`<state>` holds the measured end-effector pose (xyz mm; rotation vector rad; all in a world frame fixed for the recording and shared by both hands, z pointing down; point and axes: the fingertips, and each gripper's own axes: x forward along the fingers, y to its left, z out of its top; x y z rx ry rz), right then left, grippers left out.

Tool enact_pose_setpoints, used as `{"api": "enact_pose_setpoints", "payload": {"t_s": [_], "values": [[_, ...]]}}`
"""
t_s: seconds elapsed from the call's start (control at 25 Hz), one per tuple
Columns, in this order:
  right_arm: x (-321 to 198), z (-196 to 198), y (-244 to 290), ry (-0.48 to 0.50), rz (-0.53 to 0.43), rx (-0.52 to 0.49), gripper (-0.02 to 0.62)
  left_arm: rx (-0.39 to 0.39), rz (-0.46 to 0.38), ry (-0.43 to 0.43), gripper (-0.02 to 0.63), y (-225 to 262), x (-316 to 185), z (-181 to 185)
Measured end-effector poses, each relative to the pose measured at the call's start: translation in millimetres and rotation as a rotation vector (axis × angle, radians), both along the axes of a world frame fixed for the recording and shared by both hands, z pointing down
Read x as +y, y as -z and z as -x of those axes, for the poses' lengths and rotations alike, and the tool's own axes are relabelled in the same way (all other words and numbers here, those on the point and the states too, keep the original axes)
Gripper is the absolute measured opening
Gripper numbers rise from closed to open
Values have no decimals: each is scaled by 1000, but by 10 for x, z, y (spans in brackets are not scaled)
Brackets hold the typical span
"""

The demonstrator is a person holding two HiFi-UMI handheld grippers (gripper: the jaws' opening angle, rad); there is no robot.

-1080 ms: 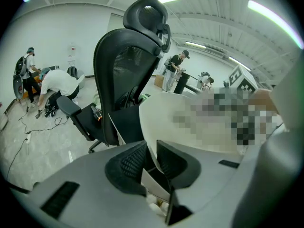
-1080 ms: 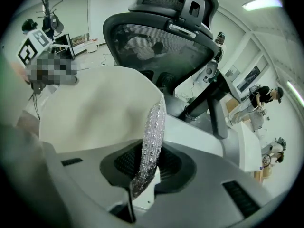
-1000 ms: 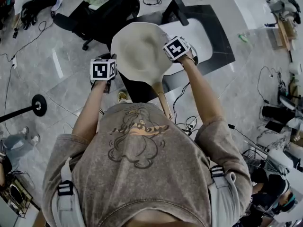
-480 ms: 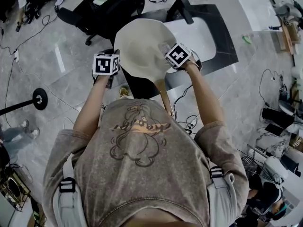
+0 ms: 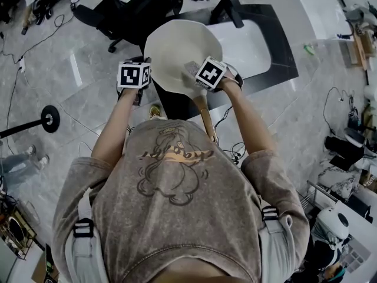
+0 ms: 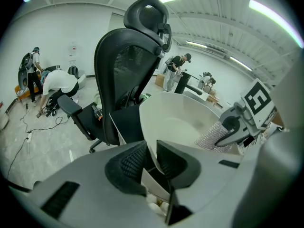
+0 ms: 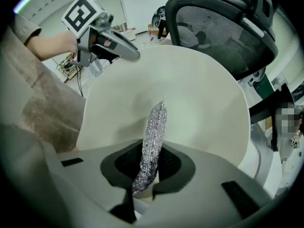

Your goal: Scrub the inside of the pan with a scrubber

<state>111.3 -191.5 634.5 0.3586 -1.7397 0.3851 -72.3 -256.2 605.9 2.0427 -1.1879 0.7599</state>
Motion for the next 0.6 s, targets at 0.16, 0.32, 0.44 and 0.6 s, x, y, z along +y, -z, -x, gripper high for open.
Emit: {"api": "enact_pose_setpoints", "payload": {"t_s": [0.16,0.32,0.44,0.6], "values": [[99,-30,-25,6,40,67,71,-1,0,1,75,-4,-5,8],[110,209,-37,44,37,-20,71,-2,0,2,75,-8,-4,1],[164,336,-51,38,65,-59,69,-4,2,2,75,-12,-5,2],[200,580,-75,5,95,-137,69,-4,4,0,75,-11,-4,4]]}}
